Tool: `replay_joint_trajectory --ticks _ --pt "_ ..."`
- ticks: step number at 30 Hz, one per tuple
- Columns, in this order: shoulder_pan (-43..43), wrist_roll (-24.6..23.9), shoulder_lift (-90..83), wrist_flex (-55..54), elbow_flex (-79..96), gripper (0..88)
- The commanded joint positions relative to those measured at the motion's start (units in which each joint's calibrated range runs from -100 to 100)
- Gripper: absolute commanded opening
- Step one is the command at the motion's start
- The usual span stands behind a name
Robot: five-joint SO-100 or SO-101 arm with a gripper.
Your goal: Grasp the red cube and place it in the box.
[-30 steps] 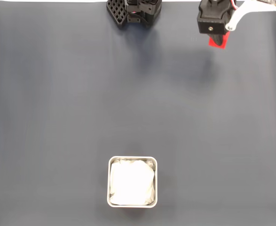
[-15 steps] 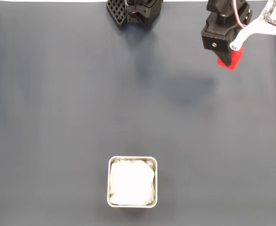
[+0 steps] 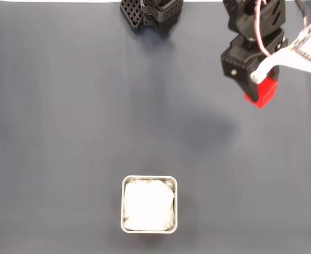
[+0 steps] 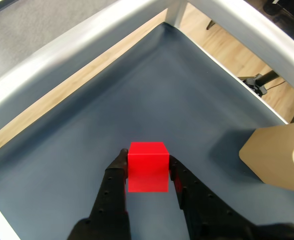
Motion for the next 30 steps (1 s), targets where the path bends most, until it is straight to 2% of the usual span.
replay_joint_trajectory --ticks 1,30 --pt "3.19 0.2 0.62 -0.76 -5.07 0.2" --pt "19.52 -2.74 18.82 -1.25 -31.81 0.1"
